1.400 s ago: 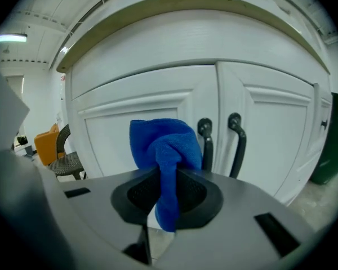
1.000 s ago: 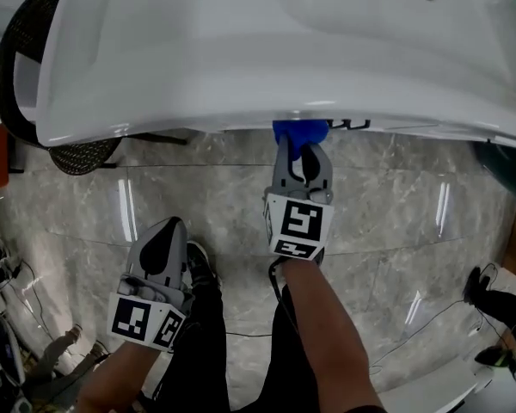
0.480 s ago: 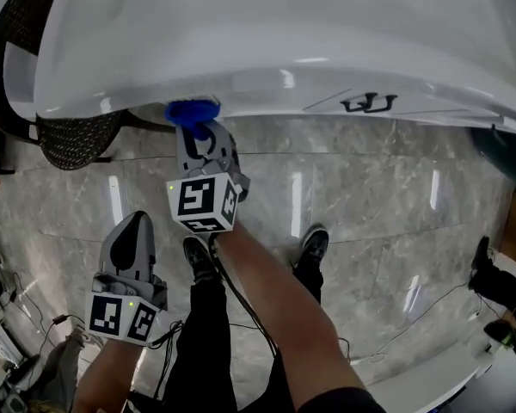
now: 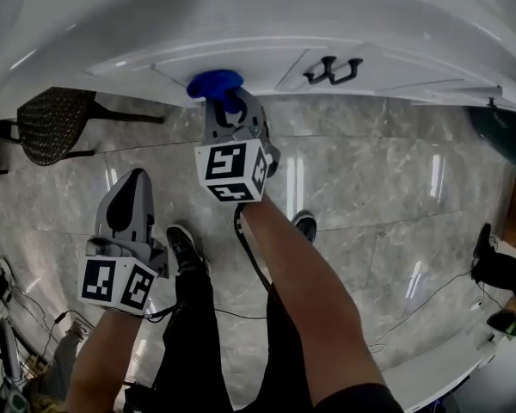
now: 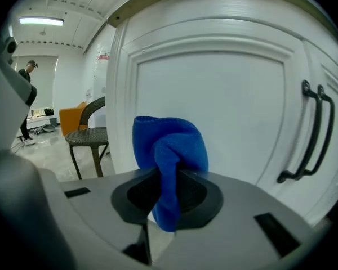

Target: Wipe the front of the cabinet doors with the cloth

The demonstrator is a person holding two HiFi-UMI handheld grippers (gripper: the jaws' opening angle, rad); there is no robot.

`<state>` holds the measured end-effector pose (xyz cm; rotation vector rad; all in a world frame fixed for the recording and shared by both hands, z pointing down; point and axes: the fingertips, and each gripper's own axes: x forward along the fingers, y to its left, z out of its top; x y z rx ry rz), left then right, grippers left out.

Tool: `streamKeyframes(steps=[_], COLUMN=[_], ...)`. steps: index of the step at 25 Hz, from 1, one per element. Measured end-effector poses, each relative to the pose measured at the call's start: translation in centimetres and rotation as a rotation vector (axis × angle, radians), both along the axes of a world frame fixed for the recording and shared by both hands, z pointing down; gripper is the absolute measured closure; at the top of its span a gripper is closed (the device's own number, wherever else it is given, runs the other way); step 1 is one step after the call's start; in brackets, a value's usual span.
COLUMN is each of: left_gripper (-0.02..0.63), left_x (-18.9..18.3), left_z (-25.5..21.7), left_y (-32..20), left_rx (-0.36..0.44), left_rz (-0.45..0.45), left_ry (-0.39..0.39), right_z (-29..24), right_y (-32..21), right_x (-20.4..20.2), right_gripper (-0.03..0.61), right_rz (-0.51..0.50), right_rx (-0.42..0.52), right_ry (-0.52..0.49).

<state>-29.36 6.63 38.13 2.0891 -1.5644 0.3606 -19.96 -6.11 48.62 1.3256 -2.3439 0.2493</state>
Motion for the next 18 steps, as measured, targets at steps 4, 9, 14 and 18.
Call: streamKeyframes(steps=[4, 9, 14, 18], left_gripper=[0.615, 0.615, 0.615, 0.615], left_x=[3.8, 6.4, 6.1, 3.4], left_z=[0.9, 1.8, 2.2, 2.4], left_y=[0.6, 1.8, 3.0, 3.9], left_rx=[-0.013, -0.03, -0.034, -0.049], left_rz=[0.029, 0.039, 0.047, 0.033], left_ry=[0.007, 0.027, 0.037, 0.037], right_z=[1.2, 1.9, 2.4, 2.7], right_y=[-0.6, -1.1, -1.0, -0.3], right_x=[5.6, 12.0, 16.4, 16.9], right_gripper=[0.528, 0.528, 0.528, 0.528], right_rz=[0.059, 0.143, 0.196, 0.3], right_rx=[-0.008, -0.014, -0.02, -0.05], right_ry=[0.012, 0.031, 0.098, 0.086])
